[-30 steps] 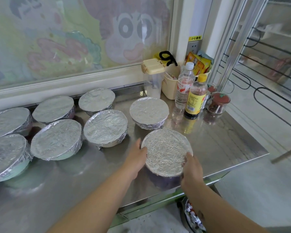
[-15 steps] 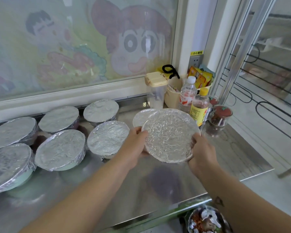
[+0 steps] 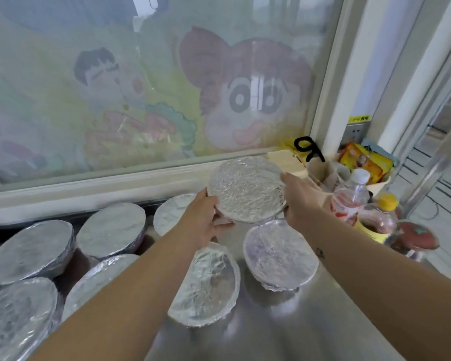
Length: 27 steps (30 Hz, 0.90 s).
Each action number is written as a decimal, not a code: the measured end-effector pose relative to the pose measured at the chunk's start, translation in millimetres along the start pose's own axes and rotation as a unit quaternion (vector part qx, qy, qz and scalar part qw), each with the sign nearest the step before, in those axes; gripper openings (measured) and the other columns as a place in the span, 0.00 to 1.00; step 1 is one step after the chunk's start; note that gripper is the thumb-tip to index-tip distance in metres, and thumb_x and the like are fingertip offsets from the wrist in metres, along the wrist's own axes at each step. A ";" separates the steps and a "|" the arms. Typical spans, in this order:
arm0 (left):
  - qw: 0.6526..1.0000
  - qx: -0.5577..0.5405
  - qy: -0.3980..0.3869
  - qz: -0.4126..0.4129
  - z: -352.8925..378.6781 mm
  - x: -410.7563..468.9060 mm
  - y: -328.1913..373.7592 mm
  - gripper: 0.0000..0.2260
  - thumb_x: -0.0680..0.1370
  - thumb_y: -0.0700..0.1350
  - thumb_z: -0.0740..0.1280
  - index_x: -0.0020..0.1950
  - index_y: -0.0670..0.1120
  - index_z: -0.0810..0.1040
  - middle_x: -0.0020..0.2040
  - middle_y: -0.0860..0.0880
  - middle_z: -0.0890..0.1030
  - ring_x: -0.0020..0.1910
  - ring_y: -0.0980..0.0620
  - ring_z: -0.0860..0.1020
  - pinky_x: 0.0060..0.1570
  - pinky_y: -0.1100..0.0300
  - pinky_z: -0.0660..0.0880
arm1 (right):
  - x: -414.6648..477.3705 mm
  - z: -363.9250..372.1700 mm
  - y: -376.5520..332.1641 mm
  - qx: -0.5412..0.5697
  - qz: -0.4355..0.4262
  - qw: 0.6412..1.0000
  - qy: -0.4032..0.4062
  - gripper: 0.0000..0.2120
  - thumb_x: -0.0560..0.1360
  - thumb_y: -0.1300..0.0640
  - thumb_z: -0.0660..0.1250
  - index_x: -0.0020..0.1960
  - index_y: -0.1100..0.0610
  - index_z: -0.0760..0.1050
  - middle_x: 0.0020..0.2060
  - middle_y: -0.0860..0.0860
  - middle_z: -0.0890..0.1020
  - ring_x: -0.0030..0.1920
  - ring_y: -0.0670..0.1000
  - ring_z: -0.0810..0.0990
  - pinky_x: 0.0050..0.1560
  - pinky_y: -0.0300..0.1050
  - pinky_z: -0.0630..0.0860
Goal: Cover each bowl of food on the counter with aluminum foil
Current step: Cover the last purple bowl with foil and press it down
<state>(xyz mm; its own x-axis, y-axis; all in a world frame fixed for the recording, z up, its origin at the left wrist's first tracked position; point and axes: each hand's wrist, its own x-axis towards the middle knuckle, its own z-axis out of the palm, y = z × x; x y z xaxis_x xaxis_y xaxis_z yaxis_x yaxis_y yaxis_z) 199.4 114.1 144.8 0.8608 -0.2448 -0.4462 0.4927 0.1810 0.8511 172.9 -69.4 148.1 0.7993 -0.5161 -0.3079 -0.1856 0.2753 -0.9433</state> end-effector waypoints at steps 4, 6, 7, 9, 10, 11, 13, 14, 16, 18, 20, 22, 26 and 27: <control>1.000 -0.011 0.009 -0.011 -0.5 45.2 -0.2 0.17 0.83 0.36 0.57 0.65 0.53 0.75 0.54 0.49 0.80 0.53 0.46 0.78 0.57 0.40 0.78 | 37.3 5.1 10.9 -0.019 0.034 0.999 -0.008 0.09 0.84 0.55 0.58 0.59 0.51 0.76 0.60 0.54 0.80 0.58 0.53 0.78 0.56 0.49 0.75; 1.000 -0.006 0.019 -0.011 0.8 64.0 -4.0 0.15 0.83 0.36 0.58 0.59 0.54 0.76 0.51 0.51 0.80 0.50 0.49 0.79 0.48 0.45 0.81 | 49.4 8.1 17.9 -0.023 0.053 0.998 -0.002 0.13 0.84 0.55 0.59 0.66 0.54 0.75 0.56 0.53 0.81 0.51 0.51 0.78 0.42 0.45 0.71; 1.000 0.000 0.025 -0.010 0.8 72.9 -7.0 0.15 0.83 0.36 0.58 0.58 0.54 0.76 0.51 0.52 0.81 0.49 0.50 0.79 0.45 0.47 0.81 | 55.0 9.3 20.9 -0.021 0.062 0.998 0.000 0.13 0.85 0.56 0.59 0.66 0.55 0.75 0.52 0.52 0.81 0.48 0.49 0.77 0.39 0.43 0.68; 0.999 0.013 0.036 -0.014 -2.9 90.7 -14.5 0.18 0.82 0.34 0.56 0.66 0.53 0.73 0.53 0.51 0.81 0.49 0.48 0.81 0.48 0.44 0.82 | 63.9 12.4 27.3 -0.020 0.066 0.998 0.011 0.10 0.84 0.60 0.59 0.63 0.54 0.76 0.45 0.48 0.79 0.43 0.46 0.76 0.36 0.41 0.65; 0.999 0.020 0.039 -0.018 -4.8 97.5 -17.7 0.21 0.82 0.33 0.56 0.69 0.53 0.71 0.55 0.50 0.80 0.51 0.47 0.81 0.51 0.42 0.81 | 66.9 13.3 29.9 -0.024 0.064 0.998 0.013 0.10 0.84 0.61 0.59 0.61 0.53 0.76 0.43 0.47 0.78 0.42 0.45 0.75 0.35 0.40 0.65; 0.999 0.028 0.041 -0.021 -6.6 102.8 -20.9 0.22 0.81 0.33 0.56 0.70 0.54 0.70 0.56 0.49 0.80 0.52 0.46 0.81 0.53 0.40 0.81 | 71.0 13.4 34.6 -0.036 0.064 0.997 0.014 0.10 0.84 0.62 0.60 0.60 0.54 0.77 0.43 0.47 0.78 0.42 0.45 0.74 0.36 0.40 0.65; 0.998 0.035 0.039 -0.032 -7.9 111.1 -26.5 0.23 0.81 0.34 0.57 0.71 0.55 0.70 0.60 0.48 0.80 0.55 0.45 0.81 0.55 0.41 0.80 | 77.3 10.9 44.3 -0.044 0.073 0.996 0.011 0.12 0.84 0.61 0.60 0.65 0.59 0.76 0.44 0.48 0.78 0.43 0.46 0.75 0.37 0.40 0.67; 0.998 0.037 0.036 -0.039 -6.8 113.1 -28.5 0.22 0.81 0.35 0.57 0.71 0.55 0.69 0.61 0.48 0.80 0.56 0.44 0.81 0.56 0.42 0.80 | 77.5 9.7 46.9 -0.055 0.080 0.995 0.005 0.13 0.84 0.61 0.59 0.66 0.59 0.75 0.44 0.49 0.78 0.43 0.46 0.75 0.36 0.40 0.69; 0.997 0.046 0.035 -0.049 -3.9 115.3 -32.3 0.22 0.81 0.37 0.58 0.72 0.55 0.67 0.62 0.47 0.80 0.57 0.44 0.81 0.55 0.46 0.80 | 79.5 5.9 51.8 -0.080 0.087 0.993 -0.006 0.12 0.85 0.60 0.58 0.65 0.60 0.75 0.43 0.50 0.79 0.41 0.47 0.76 0.32 0.38 0.72; 0.996 0.063 0.041 -0.054 -0.2 114.8 -36.1 0.23 0.80 0.38 0.60 0.72 0.56 0.64 0.60 0.47 0.79 0.57 0.43 0.80 0.57 0.46 0.79 | 82.5 1.6 54.9 -0.091 0.087 0.992 -0.008 0.13 0.85 0.59 0.58 0.66 0.60 0.74 0.44 0.50 0.80 0.42 0.47 0.78 0.33 0.38 0.72; 0.992 0.094 0.053 -0.057 2.4 115.1 -42.8 0.26 0.77 0.42 0.62 0.73 0.59 0.61 0.60 0.48 0.79 0.58 0.42 0.79 0.62 0.42 0.76 | 83.7 -0.4 56.0 -0.102 0.096 0.990 -0.016 0.12 0.84 0.58 0.59 0.65 0.58 0.74 0.46 0.50 0.80 0.43 0.47 0.78 0.35 0.39 0.70; 0.989 0.117 0.063 -0.061 1.5 124.6 -57.1 0.33 0.72 0.48 0.63 0.74 0.65 0.57 0.65 0.49 0.75 0.61 0.43 0.76 0.65 0.41 0.73 | 84.4 -4.6 57.4 -0.111 0.118 0.987 -0.016 0.11 0.84 0.56 0.61 0.63 0.59 0.76 0.44 0.52 0.81 0.42 0.49 0.79 0.37 0.42 0.69; 0.990 0.092 0.066 -0.085 -2.5 146.8 -87.3 0.35 0.69 0.48 0.65 0.73 0.66 0.57 0.71 0.47 0.68 0.64 0.43 0.73 0.62 0.42 0.75 | 86.3 -14.1 59.2 -0.119 0.156 0.980 -0.016 0.07 0.83 0.55 0.63 0.53 0.58 0.78 0.44 0.55 0.83 0.44 0.54 0.82 0.45 0.47 0.78; 0.991 0.080 0.061 -0.091 0.0 142.3 -87.0 0.34 0.71 0.45 0.64 0.74 0.64 0.58 0.70 0.46 0.68 0.63 0.43 0.73 0.61 0.43 0.76 | 88.9 -17.5 61.1 -0.126 0.159 0.979 -0.017 0.08 0.82 0.55 0.64 0.56 0.58 0.78 0.48 0.56 0.84 0.50 0.56 0.82 0.55 0.53 0.79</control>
<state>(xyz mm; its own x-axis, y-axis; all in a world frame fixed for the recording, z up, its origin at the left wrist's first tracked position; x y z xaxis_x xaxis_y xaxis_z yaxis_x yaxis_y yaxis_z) 279.0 63.5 7.3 0.7738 -0.1404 -0.6177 0.6227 -0.0110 0.7824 222.6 -112.7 61.0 0.6955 -0.4091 -0.5907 -0.5597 0.2070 -0.8024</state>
